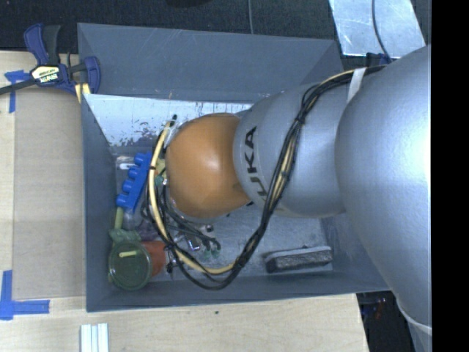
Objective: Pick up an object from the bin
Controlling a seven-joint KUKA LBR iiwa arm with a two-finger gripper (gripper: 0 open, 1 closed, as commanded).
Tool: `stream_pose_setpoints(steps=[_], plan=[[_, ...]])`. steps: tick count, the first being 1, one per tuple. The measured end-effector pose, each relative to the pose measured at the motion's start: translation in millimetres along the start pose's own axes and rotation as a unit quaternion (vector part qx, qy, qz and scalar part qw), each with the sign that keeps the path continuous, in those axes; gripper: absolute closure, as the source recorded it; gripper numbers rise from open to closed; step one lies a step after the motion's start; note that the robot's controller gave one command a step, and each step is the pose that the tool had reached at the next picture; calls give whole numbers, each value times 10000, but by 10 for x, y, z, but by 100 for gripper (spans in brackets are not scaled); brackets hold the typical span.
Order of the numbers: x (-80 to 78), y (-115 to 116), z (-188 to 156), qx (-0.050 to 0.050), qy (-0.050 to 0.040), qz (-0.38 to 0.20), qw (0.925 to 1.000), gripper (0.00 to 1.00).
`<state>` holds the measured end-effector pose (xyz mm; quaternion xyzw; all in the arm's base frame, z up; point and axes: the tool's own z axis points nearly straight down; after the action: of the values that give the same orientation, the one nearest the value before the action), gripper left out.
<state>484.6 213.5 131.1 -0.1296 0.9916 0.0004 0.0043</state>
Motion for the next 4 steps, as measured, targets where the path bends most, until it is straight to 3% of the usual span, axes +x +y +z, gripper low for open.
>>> stream_pose_setpoints(steps=[1, 2, 3, 4], plan=[[-35, 29, 34, 25, 48, 1151, 9933, 0], [-40, 61, 454, 6, -3, 658, 9978, 0], [-174, 72, 530, 65, 27, 2866, 9580, 100], [-175, 73, 529, 61, 26, 2874, 9578, 100]])
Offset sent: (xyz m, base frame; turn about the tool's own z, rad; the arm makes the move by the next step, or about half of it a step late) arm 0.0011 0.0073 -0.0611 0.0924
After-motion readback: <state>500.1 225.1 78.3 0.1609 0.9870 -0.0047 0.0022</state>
